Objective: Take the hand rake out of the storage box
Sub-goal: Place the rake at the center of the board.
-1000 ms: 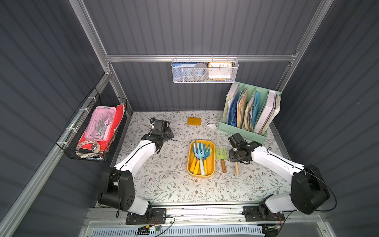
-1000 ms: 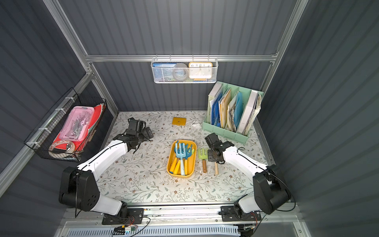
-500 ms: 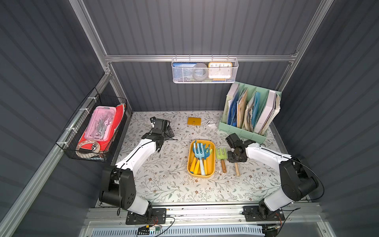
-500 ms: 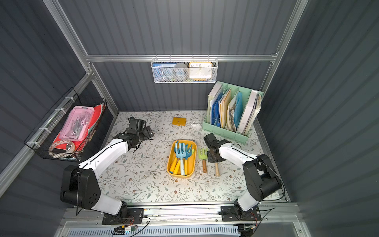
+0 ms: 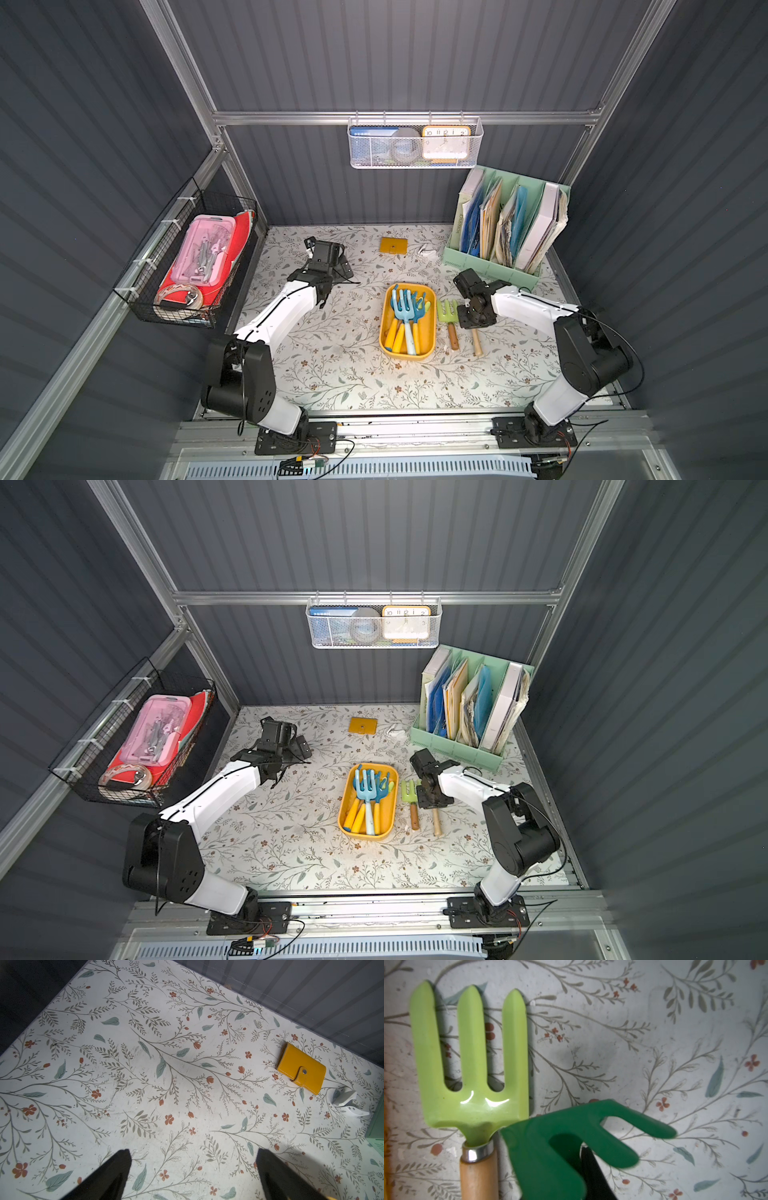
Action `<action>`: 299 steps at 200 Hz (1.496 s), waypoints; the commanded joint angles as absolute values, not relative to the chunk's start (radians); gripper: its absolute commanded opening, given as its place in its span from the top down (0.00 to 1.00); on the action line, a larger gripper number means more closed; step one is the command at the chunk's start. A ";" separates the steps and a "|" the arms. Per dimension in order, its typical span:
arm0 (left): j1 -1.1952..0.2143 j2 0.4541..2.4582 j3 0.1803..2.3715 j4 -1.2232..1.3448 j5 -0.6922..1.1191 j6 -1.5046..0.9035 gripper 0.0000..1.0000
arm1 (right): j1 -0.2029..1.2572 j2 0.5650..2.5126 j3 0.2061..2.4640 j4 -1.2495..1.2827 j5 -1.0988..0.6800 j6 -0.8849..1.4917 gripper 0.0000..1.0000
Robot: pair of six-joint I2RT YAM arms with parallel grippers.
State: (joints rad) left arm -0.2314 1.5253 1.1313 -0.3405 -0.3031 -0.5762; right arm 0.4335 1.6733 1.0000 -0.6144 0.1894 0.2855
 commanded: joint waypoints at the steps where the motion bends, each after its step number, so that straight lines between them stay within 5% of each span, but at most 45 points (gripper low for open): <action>1: -0.238 1.531 1.156 -0.367 -0.311 -0.560 0.00 | 0.433 1.693 1.029 -0.621 0.186 0.270 0.87; 299: -0.238 1.519 1.192 -0.399 -0.337 -0.555 0.00 | 0.405 1.836 1.104 -0.697 0.243 0.199 0.67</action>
